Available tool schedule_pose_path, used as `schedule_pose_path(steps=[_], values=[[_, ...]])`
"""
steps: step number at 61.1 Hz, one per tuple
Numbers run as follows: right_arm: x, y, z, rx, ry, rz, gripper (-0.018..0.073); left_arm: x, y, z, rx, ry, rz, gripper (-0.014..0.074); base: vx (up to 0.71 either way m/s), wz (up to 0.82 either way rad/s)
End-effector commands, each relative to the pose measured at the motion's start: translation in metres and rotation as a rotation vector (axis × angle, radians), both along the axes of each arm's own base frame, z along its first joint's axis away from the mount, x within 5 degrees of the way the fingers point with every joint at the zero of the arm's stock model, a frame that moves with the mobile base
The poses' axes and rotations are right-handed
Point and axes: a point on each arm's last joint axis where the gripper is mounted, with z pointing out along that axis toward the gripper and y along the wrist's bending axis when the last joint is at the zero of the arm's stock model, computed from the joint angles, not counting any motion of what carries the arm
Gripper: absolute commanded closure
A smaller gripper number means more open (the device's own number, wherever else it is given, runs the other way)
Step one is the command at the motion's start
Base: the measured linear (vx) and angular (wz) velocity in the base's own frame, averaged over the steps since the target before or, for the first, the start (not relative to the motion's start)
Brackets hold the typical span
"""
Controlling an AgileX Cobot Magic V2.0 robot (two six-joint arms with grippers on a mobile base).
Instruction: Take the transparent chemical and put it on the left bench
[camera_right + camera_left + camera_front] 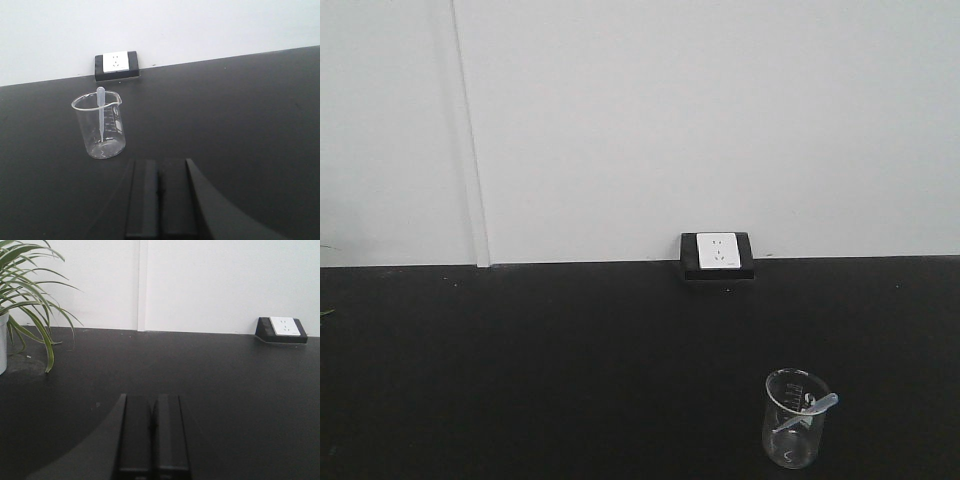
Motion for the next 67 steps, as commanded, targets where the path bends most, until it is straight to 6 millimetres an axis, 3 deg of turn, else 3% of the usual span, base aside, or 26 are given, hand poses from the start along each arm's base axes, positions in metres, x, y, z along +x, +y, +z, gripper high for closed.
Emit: schedule_pose_path(steps=[1, 22, 40, 46, 56, 67], values=[[0.000, 0.000, 0.007, -0.013, -0.088, 0.000, 0.0566, -0.001, 0.000, 0.003, -0.014, -0.081, -0.001, 0.0600, 0.00, 0.00], [0.000, 0.000, 0.009, -0.014, -0.109, 0.001, 0.0566, -0.001, 0.000, 0.003, -0.014, -0.081, -0.001, 0.0600, 0.00, 0.00], [-0.001, 0.001, 0.028, -0.019, -0.323, 0.013, 0.0566, -0.001, 0.000, 0.003, -0.014, -0.081, -0.001, 0.0600, 0.00, 0.00], [-0.005, 0.002, 0.045, -0.046, -0.444, 0.020, 0.0566, -0.001, 0.000, 0.003, -0.014, -0.081, -0.001, 0.0600, 0.00, 0.00], [-0.004, 0.006, 0.092, -0.227, -0.496, 0.042, 0.0566, -0.001, 0.000, 0.003, -0.014, -0.081, -0.001, 0.0600, 0.00, 0.00], [0.029, 0.008, 0.146, -0.244, -0.439, 0.083, 0.0566, -0.001, 0.000, 0.003, -0.014, -0.081, -0.001, 0.0600, 0.00, 0.00]])
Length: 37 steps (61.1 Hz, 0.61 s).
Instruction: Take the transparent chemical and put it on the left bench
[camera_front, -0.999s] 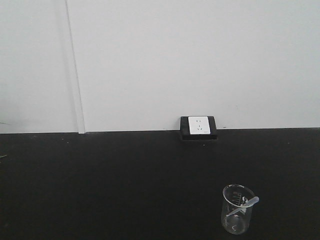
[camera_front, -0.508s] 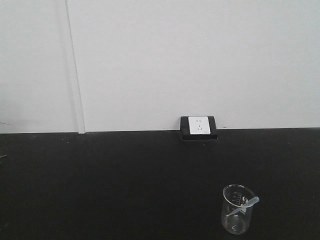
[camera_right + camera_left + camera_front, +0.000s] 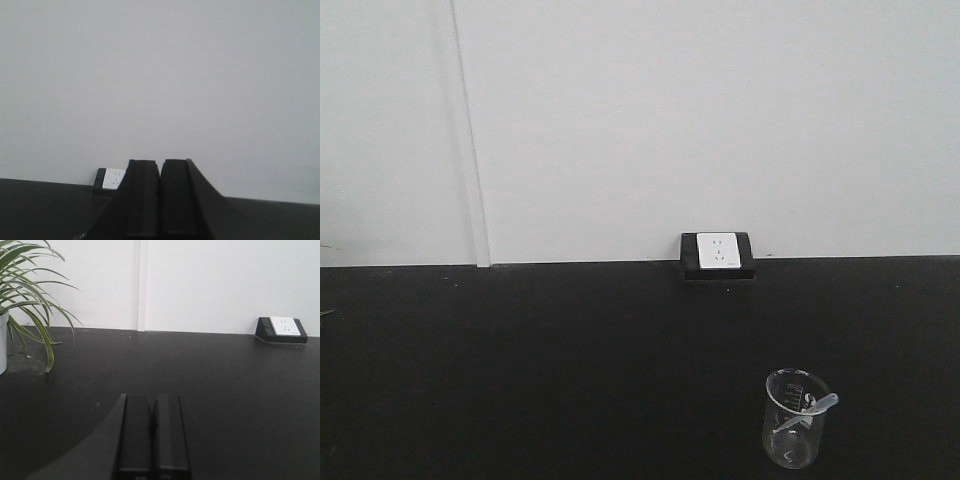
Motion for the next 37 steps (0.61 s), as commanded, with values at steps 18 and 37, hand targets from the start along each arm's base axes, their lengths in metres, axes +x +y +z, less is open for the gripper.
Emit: schedule_pose_path(steps=[18, 37], values=[[0.105, 0.008, 0.056, 0.065, 0.099, 0.147, 0.0563, -0.001, 0.000, 0.003, -0.014, -0.081, -0.001, 0.0600, 0.00, 0.00], [0.161, 0.008, 0.006, 0.085, 0.326, 0.165, 0.0482, -0.001, 0.000, 0.003, -0.014, -0.081, -0.001, 0.0600, 0.00, 0.00]])
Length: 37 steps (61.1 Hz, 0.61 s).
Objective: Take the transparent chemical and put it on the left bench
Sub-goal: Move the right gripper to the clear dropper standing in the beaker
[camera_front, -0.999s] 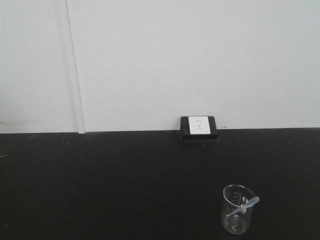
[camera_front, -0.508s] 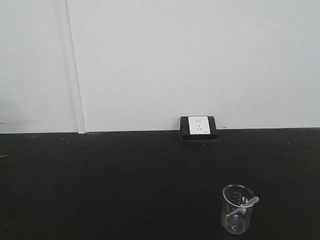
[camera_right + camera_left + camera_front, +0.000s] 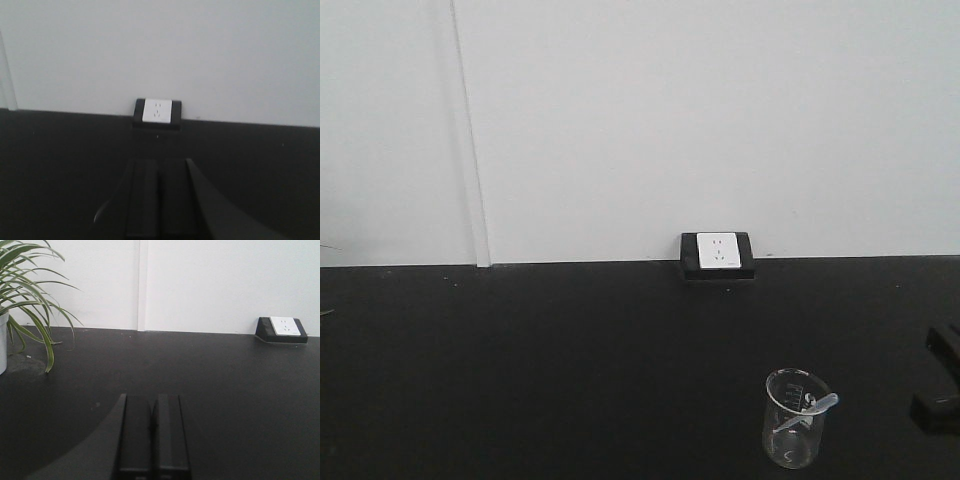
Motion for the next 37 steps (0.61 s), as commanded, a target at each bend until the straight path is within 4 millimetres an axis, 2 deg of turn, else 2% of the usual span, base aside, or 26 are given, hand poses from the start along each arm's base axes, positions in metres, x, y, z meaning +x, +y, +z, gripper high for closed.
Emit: schedule_pose_path(steps=[1, 23, 31, 37], values=[[0.012, 0.002, 0.006, 0.018, -0.049, 0.029, 0.0472, -0.001, 0.000, 0.003, -0.014, -0.081, -0.001, 0.0600, 0.00, 0.00], [0.048, 0.006, -0.042, 0.045, 0.070, 0.098, 0.0130, -0.001, 0.000, 0.003, -0.014, -0.081, -0.001, 0.0600, 0.00, 0.00], [0.056, 0.016, -0.052, 0.007, 0.010, 0.224, 0.0110, -0.001, 0.000, 0.003, -0.014, -0.081, -0.001, 0.0600, 0.00, 0.00], [0.062, 0.017, -0.060, 0.019, -0.009, 0.237, 0.0110, -0.001, 0.000, 0.003, -0.014, -0.081, -0.001, 0.0600, 0.00, 0.00]])
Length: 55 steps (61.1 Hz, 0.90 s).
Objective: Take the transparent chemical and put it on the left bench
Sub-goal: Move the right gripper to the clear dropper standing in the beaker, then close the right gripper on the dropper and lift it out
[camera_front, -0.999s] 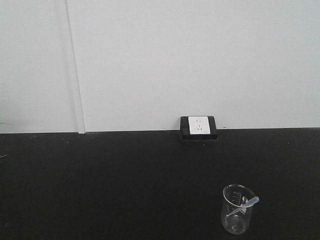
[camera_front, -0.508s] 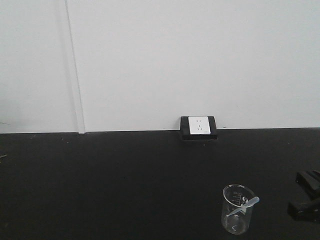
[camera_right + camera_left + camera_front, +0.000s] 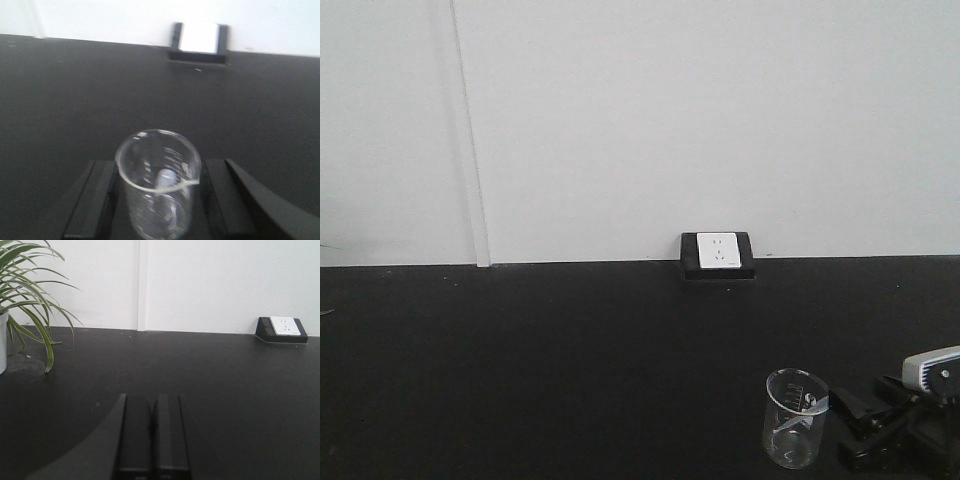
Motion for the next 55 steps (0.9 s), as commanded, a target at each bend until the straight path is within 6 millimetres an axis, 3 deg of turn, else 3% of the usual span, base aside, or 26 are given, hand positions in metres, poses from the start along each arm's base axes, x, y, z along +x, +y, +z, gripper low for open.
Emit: schedule_pose_path(steps=[1, 15, 34, 55], values=[[0.009, 0.003, 0.018, 0.039, -0.166, 0.046, 0.0110, -0.001, 0.000, 0.003, -0.014, -0.081, -0.001, 0.0600, 0.00, 0.00], [0.018, 0.004, 0.003, -0.007, -0.206, 0.072, 0.0110, -0.001, 0.000, 0.003, -0.014, -0.081, -0.001, 0.0600, 0.00, 0.00], [0.050, 0.003, -0.010, 0.035, -0.158, 0.063, 0.0110, -0.001, 0.000, 0.003, -0.014, -0.081, -0.001, 0.0600, 0.00, 0.00], [0.054, 0.003, -0.029, 0.034, -0.095, 0.068, 0.0133, -0.001, 0.000, 0.003, -0.014, -0.081, -0.001, 0.0600, 0.00, 0.00]])
